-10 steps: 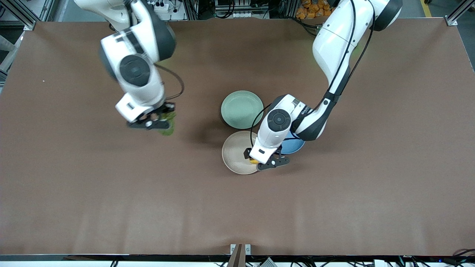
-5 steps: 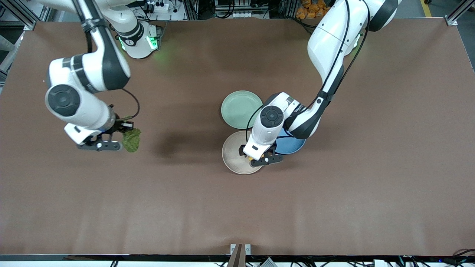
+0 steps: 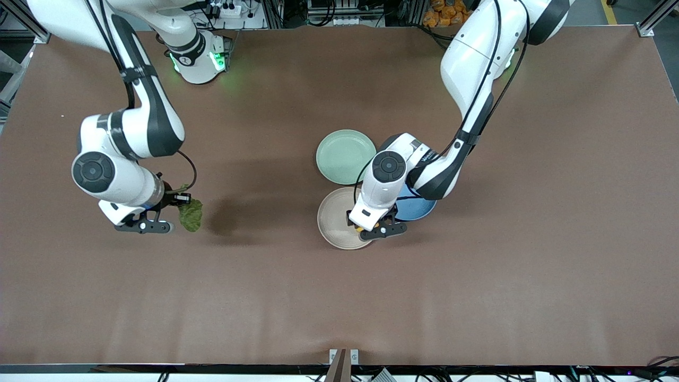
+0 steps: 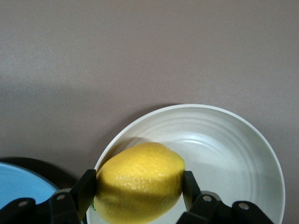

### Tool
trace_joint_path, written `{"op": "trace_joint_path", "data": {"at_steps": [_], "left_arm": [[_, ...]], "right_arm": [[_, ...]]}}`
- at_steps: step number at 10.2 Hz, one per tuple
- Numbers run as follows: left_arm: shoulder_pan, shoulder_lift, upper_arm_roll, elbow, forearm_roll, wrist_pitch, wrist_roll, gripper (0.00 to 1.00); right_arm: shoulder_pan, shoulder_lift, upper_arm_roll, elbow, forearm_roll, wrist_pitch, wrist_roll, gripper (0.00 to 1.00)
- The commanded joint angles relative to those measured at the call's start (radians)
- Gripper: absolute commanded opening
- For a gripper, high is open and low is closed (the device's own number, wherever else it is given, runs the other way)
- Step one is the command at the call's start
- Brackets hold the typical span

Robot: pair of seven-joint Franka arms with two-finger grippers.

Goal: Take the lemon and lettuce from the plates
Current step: 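Carry the lettuce and lemon away from the plates, lowering toward the table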

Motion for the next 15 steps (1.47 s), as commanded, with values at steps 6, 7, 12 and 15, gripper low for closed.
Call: {"op": "trace_joint_path", "data": {"at_steps": [6,7,12,15], "left_arm": [[0.063,-0.220,0.010,-0.009,0.033,-0.276,-0.018,0.00],[0.101,-0.249,0.007,-0.032,0.031,-0.287,0.017,0.00],[0.302,-0.351,-0.001,-0.196,0.024,-0.287,0.228,0.00],[0.399,-0.335,-0.001,-0.247,0.022,-0.283,0.380,0.00]], "right_arm": [[-0.019,0.043,-0.010,-0.020,0.011,0.019,-0.015,0.00],[-0.021,0.047,-0.011,-0.035,0.002,0.040,-0.017,0.00],[-0.031,0.062,-0.042,-0.068,-0.049,0.088,-0.046,0.00],[-0.033,0.076,-0.053,-0.068,-0.056,0.105,-0.048,0.00]]}}
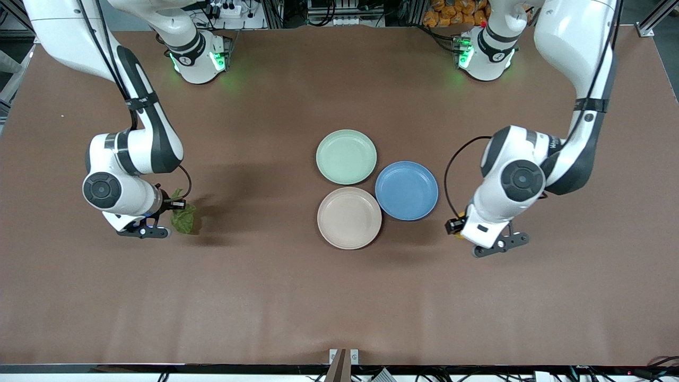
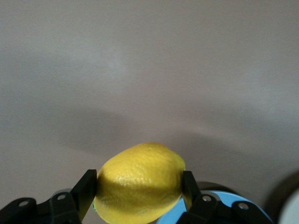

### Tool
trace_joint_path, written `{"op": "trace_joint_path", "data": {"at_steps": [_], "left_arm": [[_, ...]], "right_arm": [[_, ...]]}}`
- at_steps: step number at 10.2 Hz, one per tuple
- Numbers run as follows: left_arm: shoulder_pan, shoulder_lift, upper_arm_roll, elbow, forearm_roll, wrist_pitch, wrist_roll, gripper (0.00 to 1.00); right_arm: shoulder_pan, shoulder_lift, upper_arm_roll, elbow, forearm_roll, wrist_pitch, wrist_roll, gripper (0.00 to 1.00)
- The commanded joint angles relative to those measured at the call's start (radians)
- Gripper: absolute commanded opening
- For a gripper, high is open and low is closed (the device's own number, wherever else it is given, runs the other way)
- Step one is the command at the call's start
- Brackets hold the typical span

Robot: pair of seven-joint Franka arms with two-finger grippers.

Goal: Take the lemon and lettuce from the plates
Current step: 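Carry the lettuce and lemon away from the plates, lowering toward the table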

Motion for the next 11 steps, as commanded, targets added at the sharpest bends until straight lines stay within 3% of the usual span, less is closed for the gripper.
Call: {"op": "trace_joint_path", "data": {"at_steps": [1,5,6,7,8,9,11], "left_arm": [[0.068,-0.010,-0.012,-0.057,0.014,0.009,0.104,0.00],[0.131,0.090,-0.010,-0.035,0.017,0.018,0.190,0.00],[0.146,0.108,-0.010,-0.029,0.015,0.019,0.199,0.00],[0.149,0.118,-0.010,-0.030,0.015,0.019,0.199,0.06],[0.146,0.125,-0.010,-0.031,0.014,0.018,0.199,0.89],[0.140,0.127,-0.009,-0.031,0.014,0.015,0.183,1.00],[0.139,0.110,-0.009,-0.029,0.018,0.007,0.183,1.00]], "right_arm": [[-0.012,0.017,-0.007,-0.009,-0.020,0.051,-0.021,0.00],[-0.013,0.046,-0.020,-0.027,-0.018,0.135,-0.049,0.00],[-0.013,0.053,-0.021,-0.024,-0.015,0.135,-0.040,0.38],[-0.010,0.048,-0.021,-0.021,-0.009,0.125,-0.035,0.99],[-0.001,0.033,-0.021,-0.015,-0.008,0.109,-0.032,1.00],[0.001,0.021,-0.020,0.018,-0.006,0.062,-0.034,1.00],[0.008,-0.004,-0.016,0.130,0.002,-0.111,-0.035,1.00]]}}
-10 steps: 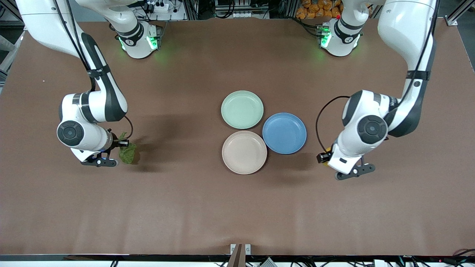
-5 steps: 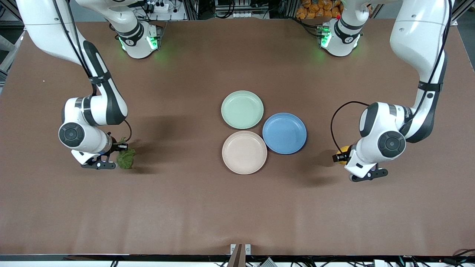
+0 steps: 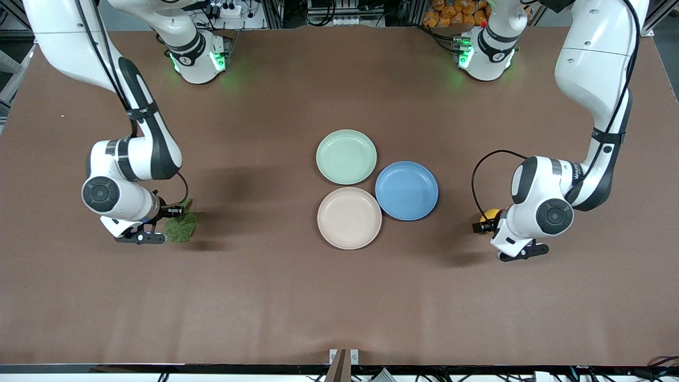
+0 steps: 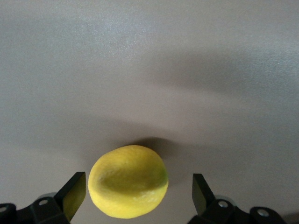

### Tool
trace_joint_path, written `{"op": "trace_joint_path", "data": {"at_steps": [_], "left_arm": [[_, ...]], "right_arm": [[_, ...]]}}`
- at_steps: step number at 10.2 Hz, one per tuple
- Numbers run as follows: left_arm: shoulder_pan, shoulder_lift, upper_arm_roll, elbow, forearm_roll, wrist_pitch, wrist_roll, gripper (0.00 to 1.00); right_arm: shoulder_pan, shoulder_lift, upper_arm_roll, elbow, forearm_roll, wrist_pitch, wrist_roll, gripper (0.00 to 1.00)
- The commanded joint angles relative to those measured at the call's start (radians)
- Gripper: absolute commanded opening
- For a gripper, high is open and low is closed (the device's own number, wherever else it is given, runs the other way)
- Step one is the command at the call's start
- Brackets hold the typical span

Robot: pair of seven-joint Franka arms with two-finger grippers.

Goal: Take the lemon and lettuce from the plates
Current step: 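Carry the lettuce and lemon away from the plates, lowering toward the table, then open both grippers to release the lettuce and lemon on the table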

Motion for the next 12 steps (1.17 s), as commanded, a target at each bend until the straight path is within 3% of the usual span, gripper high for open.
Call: {"op": "trace_joint_path", "data": {"at_steps": [1,5,7,9,12], "left_arm": [[0.002,-0.038,-0.004,0.012,0.020,-0.013,-0.002,1.00],[0.063,-0.200,-0.009,-0.014,0.012,-0.124,-0.046,1.00],[0.106,-0.341,-0.018,-0.145,-0.027,-0.125,-0.005,1.00],[0.128,-0.505,-0.016,-0.284,-0.087,-0.125,0.043,1.00],[0.125,-0.698,-0.010,-0.463,-0.161,-0.122,0.043,1.00]], "right_arm": [[0.014,-0.057,0.006,0.120,0.002,-0.195,0.004,1.00],[0.040,-0.200,0.007,0.210,0.002,-0.346,0.001,1.00],[0.040,-0.290,0.010,0.210,0.004,-0.369,0.001,1.00],[0.025,-0.373,0.007,0.214,0.120,-0.381,-0.008,1.00],[0.016,-0.422,0.000,0.314,0.140,-0.476,-0.013,1.00]]}}
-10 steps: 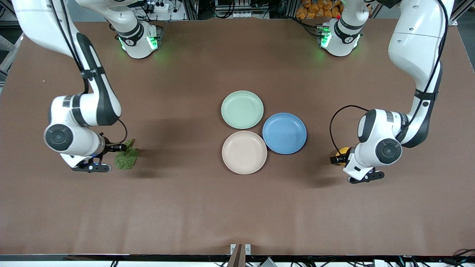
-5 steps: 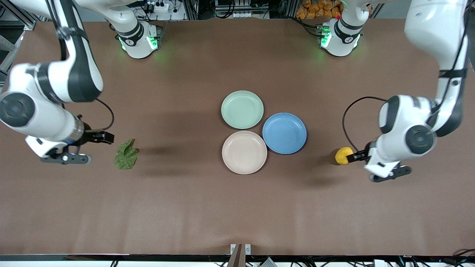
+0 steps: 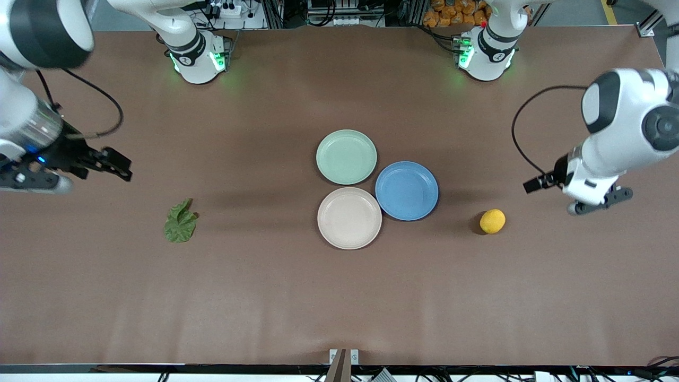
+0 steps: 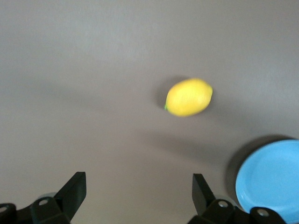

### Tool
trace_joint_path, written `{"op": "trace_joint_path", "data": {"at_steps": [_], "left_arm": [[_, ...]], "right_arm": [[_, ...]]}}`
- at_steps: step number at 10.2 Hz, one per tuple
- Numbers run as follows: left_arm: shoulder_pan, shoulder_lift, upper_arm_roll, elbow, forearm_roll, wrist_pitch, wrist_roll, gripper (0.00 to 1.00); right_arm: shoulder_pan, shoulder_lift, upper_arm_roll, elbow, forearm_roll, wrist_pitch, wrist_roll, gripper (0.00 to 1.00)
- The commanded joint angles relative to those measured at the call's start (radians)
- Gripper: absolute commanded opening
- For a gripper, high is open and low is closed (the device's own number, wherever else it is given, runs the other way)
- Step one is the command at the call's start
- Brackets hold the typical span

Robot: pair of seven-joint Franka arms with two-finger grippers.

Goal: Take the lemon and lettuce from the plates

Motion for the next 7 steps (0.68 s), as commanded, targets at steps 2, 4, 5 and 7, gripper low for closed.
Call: {"op": "trace_joint_path", "data": {"at_steps": [2,4,5,7], "left_arm": [[-0.008,-0.175,-0.004,-0.141,-0.050,0.020,0.024,1.00],[-0.020,-0.174,-0.002,-0.041,-0.033,0.052,0.082,1.00],[-0.018,-0.174,-0.002,0.024,-0.030,0.052,0.098,1.00],[-0.026,-0.174,-0.002,0.137,-0.026,-0.033,0.153,1.00]], "right_arm": [[-0.015,-0.024,-0.019,0.096,0.031,-0.106,-0.014,1.00],[-0.023,-0.043,-0.017,0.097,0.032,-0.108,-0.013,1.00],[-0.035,-0.049,-0.016,0.096,0.034,-0.113,-0.014,1.00],[-0.042,-0.060,-0.016,0.096,0.034,-0.126,-0.016,1.00]]}}
